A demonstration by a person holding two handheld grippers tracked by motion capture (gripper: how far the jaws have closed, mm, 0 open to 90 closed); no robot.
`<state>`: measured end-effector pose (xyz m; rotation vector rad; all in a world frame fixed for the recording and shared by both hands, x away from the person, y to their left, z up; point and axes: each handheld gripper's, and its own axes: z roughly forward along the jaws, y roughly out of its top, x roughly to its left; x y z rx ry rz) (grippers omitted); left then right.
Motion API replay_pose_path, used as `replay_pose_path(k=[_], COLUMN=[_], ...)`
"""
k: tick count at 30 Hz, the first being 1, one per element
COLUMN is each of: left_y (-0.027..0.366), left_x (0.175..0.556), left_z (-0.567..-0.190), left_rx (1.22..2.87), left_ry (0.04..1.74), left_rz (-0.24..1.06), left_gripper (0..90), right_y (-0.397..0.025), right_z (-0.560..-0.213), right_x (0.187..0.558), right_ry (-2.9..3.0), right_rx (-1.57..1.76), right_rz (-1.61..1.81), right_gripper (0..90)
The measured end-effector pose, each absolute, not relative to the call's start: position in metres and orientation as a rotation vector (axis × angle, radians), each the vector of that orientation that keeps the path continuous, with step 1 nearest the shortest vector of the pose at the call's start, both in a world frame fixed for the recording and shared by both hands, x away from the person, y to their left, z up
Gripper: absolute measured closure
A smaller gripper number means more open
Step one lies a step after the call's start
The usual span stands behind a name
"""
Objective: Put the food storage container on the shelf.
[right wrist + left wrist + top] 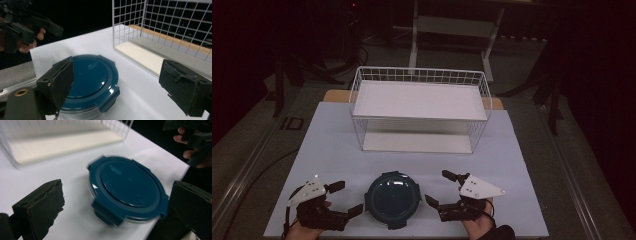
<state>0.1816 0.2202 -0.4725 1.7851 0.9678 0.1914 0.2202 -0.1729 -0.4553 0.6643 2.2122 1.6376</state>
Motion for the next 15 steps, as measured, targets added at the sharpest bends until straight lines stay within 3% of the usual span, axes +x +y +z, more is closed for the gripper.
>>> replay_pose_path(k=[1,5,7,8,9,15], left_y=[0.22,0.218,0.218,0.218,0.218,0.218], left_x=[0.182,0.198,0.198,0.207,0.21,0.219], left_z=[-0.473,-0.484,-0.484,-0.494,-0.497,-0.505], left_rx=[1.785,1.749,1.749,1.725,1.707,1.656], left_ry=[0.968,1.144,1.144,1.244,1.265,1.368], left_rz=[0.191,-0.022,-0.022,-0.167,-0.212,-0.359], left_gripper=[0.0,0.0,0.0,0.0,0.0,4.3], right_y=[-0.173,-0.172,-0.17,-0.168,-0.166,-0.16], right_z=[-0.455,-0.458,-0.458,-0.46,-0.461,-0.463], right_x=[0.221,0.223,0.223,0.223,0.223,0.221], right_ry=[2.207,2.212,2.233,2.258,2.263,2.284], right_rx=[0.659,0.669,0.681,0.69,0.695,0.711], right_rz=[1.645,1.613,1.598,1.598,1.579,1.529], right_gripper=[12.5,11.4,11.4,10.9,10.6,10.3])
